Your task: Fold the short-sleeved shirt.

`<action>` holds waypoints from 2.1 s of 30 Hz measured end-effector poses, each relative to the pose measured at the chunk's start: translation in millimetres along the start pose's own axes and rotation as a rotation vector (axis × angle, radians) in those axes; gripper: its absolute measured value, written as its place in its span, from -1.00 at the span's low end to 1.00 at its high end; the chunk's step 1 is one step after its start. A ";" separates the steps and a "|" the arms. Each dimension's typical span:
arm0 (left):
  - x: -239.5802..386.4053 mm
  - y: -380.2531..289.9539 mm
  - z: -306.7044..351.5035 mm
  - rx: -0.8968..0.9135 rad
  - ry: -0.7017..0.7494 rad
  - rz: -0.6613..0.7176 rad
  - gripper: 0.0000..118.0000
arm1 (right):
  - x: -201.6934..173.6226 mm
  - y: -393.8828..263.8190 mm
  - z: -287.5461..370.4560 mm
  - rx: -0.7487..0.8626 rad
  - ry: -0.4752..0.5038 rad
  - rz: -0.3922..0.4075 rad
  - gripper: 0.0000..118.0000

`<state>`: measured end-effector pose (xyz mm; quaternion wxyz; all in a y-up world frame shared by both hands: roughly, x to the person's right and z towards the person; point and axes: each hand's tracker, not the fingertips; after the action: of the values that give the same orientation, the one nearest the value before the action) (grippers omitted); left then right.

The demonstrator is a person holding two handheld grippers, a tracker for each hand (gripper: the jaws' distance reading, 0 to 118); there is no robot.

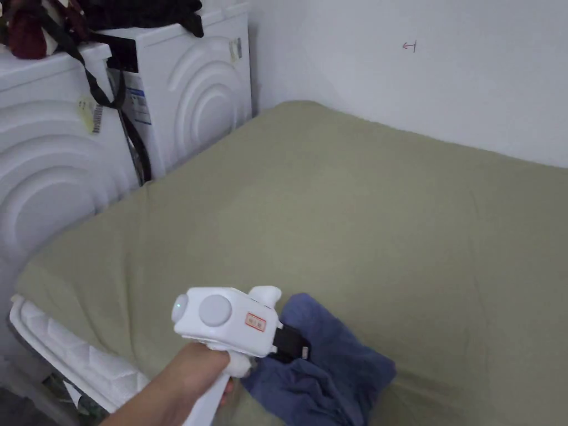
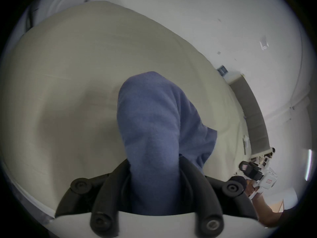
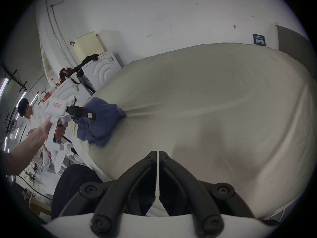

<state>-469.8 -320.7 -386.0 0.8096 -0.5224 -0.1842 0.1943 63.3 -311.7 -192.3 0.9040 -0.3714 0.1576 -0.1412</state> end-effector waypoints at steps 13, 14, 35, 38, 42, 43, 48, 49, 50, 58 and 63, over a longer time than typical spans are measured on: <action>-120.7 46.6 53.8 0.014 0.111 -0.012 0.78 | -44.1 8.0 -7.5 -0.013 0.030 0.067 -0.91; -121.3 46.3 64.3 0.048 0.131 -0.021 0.90 | -45.4 8.2 -7.2 -0.012 0.024 0.070 -0.91; 251.4 -98.9 164.6 0.939 0.280 -0.429 -0.93 | -32.5 91.8 156.2 0.475 -0.282 0.193 -0.91; 314.2 -118.6 154.9 1.056 0.243 -0.559 -0.93 | -32.7 108.3 189.1 0.576 -0.350 0.246 -0.90; 369.9 -127.5 164.1 1.057 0.211 -0.588 -0.93 | -36.5 124.3 225.9 0.691 -0.464 0.315 -0.89; 378.6 -128.5 166.1 1.070 0.224 -0.596 -0.93 | -36.9 127.0 231.1 0.694 -0.465 0.300 -0.88; 400.4 -127.0 178.9 1.071 0.221 -0.655 -0.93 | -43.1 124.6 254.4 0.764 -0.449 0.279 -0.87; 398.3 -125.1 181.5 1.065 0.213 -0.653 -0.93 | -44.6 123.6 257.0 0.776 -0.448 0.280 -0.87; 401.0 -125.5 182.0 1.051 0.175 -0.638 -0.93 | -45.7 123.2 259.8 0.795 -0.436 0.274 -0.87; 400.0 -123.8 177.9 1.029 0.178 -0.632 -0.47 | -51.6 128.0 259.0 0.807 -0.447 0.275 -0.16; 404.3 -118.7 178.2 1.029 0.151 -0.628 0.75 | -54.7 131.0 253.7 0.791 -0.431 0.283 0.28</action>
<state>-198.2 -22.6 -169.8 0.9877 0.0033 -0.1539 -0.0275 130.4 -42.6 -105.2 0.9986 0.0057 -0.0505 0.0148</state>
